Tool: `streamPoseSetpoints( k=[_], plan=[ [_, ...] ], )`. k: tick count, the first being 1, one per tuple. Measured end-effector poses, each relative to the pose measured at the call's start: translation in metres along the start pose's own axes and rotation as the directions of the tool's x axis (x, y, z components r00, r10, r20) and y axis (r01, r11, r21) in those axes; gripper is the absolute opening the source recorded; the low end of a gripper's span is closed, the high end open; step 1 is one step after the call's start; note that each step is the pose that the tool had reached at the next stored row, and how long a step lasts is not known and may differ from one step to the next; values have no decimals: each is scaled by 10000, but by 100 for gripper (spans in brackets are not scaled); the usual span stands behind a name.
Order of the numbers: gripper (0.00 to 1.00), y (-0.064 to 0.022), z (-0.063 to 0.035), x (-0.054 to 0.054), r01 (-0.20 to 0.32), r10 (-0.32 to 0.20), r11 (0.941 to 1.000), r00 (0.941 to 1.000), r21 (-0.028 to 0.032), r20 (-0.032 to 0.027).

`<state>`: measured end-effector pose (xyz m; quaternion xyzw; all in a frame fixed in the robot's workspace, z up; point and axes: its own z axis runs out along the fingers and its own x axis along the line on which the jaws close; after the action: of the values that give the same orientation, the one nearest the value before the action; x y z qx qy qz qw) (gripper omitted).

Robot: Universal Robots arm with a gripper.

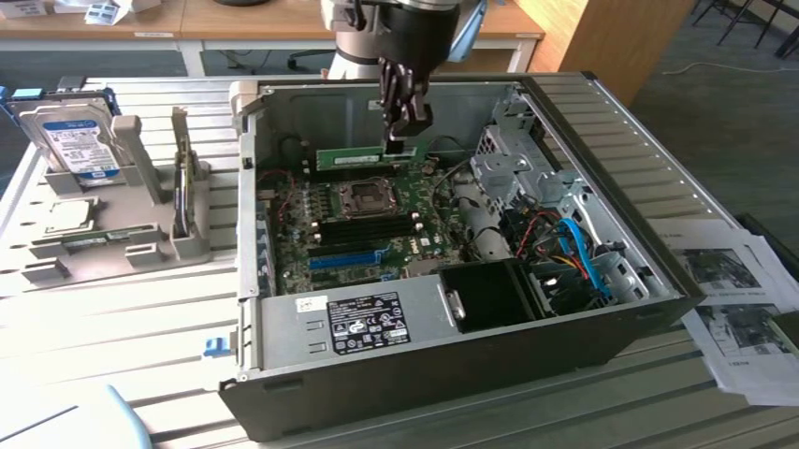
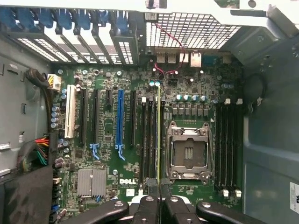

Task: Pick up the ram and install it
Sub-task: 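Insert the ram into the slot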

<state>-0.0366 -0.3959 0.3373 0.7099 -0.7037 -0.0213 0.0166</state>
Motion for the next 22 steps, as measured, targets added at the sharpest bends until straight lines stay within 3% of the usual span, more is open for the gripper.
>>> streamPoseSetpoints(
  k=[10,12,22],
  plan=[
    [11,-10,179,1,1,-1,10000,10000,-18,10],
    [11,-10,182,1,0,0,10000,10000,-40,8],
    [11,-11,203,1,0,0,10000,10000,-41,10]
  ],
)
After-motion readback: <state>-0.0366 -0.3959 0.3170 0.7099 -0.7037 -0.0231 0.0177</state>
